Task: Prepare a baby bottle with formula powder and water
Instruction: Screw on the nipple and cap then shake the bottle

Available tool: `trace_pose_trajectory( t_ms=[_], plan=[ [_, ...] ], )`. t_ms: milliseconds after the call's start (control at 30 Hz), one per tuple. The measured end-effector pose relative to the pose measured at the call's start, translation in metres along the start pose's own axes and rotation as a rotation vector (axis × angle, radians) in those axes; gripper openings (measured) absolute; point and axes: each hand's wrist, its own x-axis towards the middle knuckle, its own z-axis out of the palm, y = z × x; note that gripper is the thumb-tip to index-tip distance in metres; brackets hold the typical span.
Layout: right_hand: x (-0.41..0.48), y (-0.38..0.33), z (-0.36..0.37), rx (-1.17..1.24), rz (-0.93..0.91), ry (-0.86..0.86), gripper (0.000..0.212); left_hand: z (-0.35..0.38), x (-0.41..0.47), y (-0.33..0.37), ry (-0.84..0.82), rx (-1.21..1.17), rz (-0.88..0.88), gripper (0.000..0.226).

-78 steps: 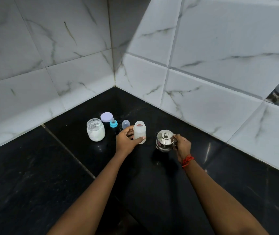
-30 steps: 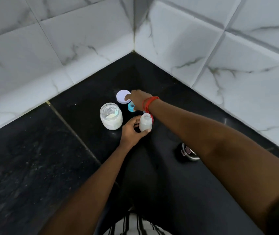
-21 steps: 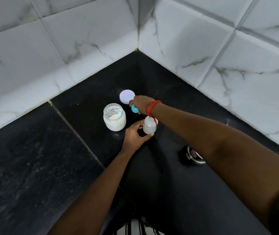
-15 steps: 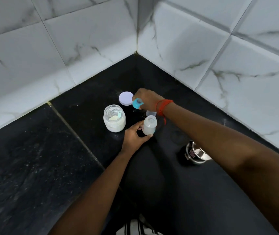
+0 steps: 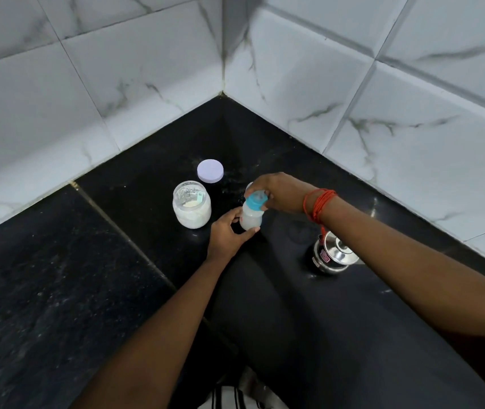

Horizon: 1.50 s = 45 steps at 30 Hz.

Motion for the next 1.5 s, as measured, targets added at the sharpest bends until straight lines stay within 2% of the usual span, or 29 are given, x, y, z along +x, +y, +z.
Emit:
trace_pose_trajectory(
  t_ms=[333,567,633,667,733,767,867,933,1033,1133,1200,1267,1433,1500],
  plan=[
    [0.012,-0.007,0.011,-0.128,0.038,-0.073,0.047,0.001,0.003,-0.004,0.01,0.009,-0.014,0.063],
    [0.003,-0.018,0.009,-0.201,0.271,0.017,0.05,0.0,0.001,0.0,0.004,-0.001,0.011,0.045],
    [-0.001,-0.009,0.004,-0.219,0.347,0.054,0.065,0.001,0.002,0.0,-0.001,-0.007,0.008,0.046],
    [-0.003,-0.004,0.001,-0.196,0.357,0.062,0.064,0.001,0.002,0.0,0.0,-0.008,0.006,0.047],
    [-0.006,0.007,-0.001,-0.042,0.314,0.049,0.045,0.0,0.001,0.0,0.009,0.004,0.004,0.051],
    [-0.007,0.01,-0.001,0.04,0.26,0.019,0.042,0.0,0.001,0.0,0.011,0.011,0.002,0.052],
    [-0.01,0.012,0.009,0.132,0.119,-0.039,0.066,0.0,0.001,-0.002,0.005,0.03,-0.007,0.057],
    [-0.009,0.012,0.022,0.13,0.111,0.021,0.068,0.001,0.002,-0.004,0.001,0.036,-0.025,0.06],
    [-0.017,0.007,0.035,0.165,0.181,0.207,0.078,0.001,0.002,-0.003,0.004,0.04,-0.047,0.061],
    [-0.026,0.009,0.036,0.253,0.317,0.266,0.088,0.0,0.002,-0.002,0.005,0.032,-0.042,0.057],
    [-0.027,0.013,0.032,0.301,0.311,0.265,0.078,0.0,0.002,-0.002,0.007,0.023,-0.046,0.058],
    [-0.023,0.013,0.026,0.347,0.223,0.251,0.066,0.0,0.003,-0.003,0.007,0.002,-0.051,0.058],
    [-0.003,0.016,0.034,0.448,0.089,0.068,0.063,-0.008,0.016,-0.001,-0.101,-0.022,-0.076,0.071],
    [-0.001,0.017,0.04,0.541,0.094,0.059,0.057,-0.013,0.022,0.002,-0.165,0.014,-0.064,0.063]
  ],
)
